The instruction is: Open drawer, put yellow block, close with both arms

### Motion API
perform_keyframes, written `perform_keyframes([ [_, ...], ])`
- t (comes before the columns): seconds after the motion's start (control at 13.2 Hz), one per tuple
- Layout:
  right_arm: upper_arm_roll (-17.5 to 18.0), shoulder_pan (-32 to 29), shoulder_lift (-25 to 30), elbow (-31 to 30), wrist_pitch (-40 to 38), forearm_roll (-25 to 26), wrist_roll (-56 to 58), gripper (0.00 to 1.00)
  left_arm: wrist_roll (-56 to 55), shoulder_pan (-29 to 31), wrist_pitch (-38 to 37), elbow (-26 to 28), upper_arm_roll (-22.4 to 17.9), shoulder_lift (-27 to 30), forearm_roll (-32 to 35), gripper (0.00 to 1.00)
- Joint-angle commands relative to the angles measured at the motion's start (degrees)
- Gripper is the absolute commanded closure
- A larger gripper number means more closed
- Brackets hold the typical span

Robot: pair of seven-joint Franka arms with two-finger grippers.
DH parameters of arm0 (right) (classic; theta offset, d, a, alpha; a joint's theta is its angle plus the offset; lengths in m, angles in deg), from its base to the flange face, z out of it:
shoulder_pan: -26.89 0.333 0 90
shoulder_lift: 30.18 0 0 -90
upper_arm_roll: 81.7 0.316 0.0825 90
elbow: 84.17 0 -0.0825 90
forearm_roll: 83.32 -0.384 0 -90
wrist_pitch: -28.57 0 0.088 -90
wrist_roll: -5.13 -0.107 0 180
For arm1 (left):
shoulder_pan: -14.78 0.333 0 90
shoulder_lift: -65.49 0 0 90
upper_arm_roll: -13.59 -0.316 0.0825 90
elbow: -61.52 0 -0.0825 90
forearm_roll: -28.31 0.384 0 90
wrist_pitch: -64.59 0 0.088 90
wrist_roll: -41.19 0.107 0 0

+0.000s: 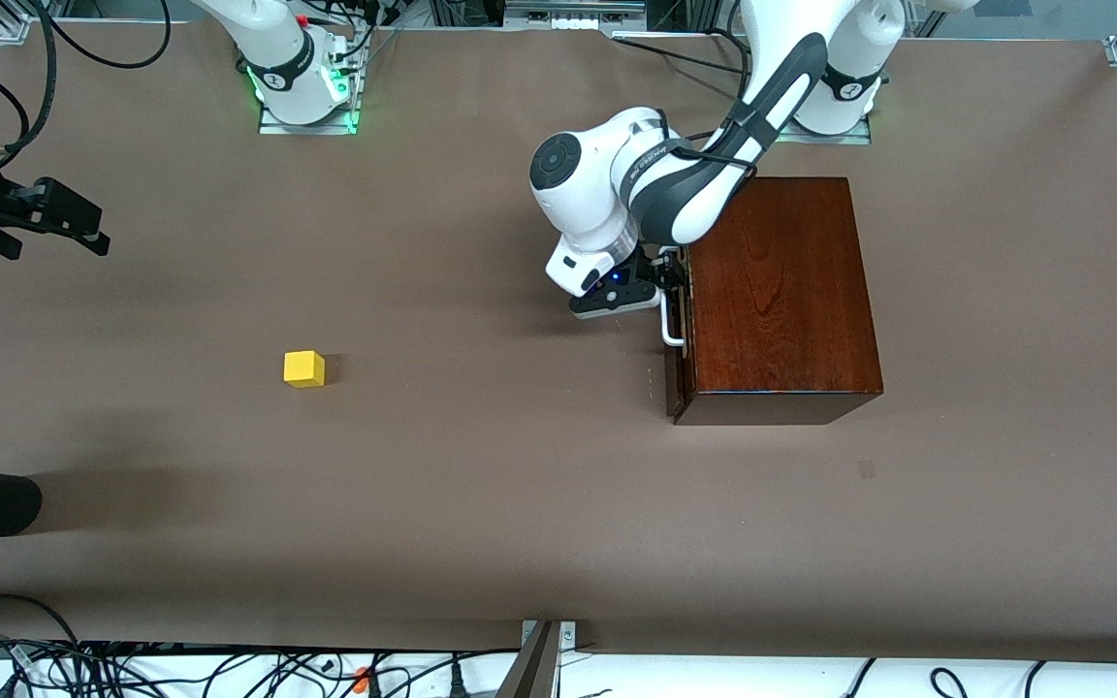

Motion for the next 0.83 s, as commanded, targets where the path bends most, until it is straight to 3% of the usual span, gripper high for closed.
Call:
perform_keyframes([
  [0.0,-0.03,-0.16,-0.35,1.3,-0.68,-0.16,-0.06,0.0,-1.38,-0.54,0.03,-1.11,-0.25,-0.75,2.21,0.0],
  [0.53,-0.03,-0.16,-0.35,1.38,-0.68,-0.16,-0.06,0.0,-2.34,-0.54,0.46,-1.63,-0.16,-0.92,2.22,0.0],
  [0.76,-0.03,-0.16,-0.35,1.3,-0.68,-0.16,-0.06,0.0,-2.88,-0.72,0.47,-5.67,0.1,-3.63,1.43,0.0],
])
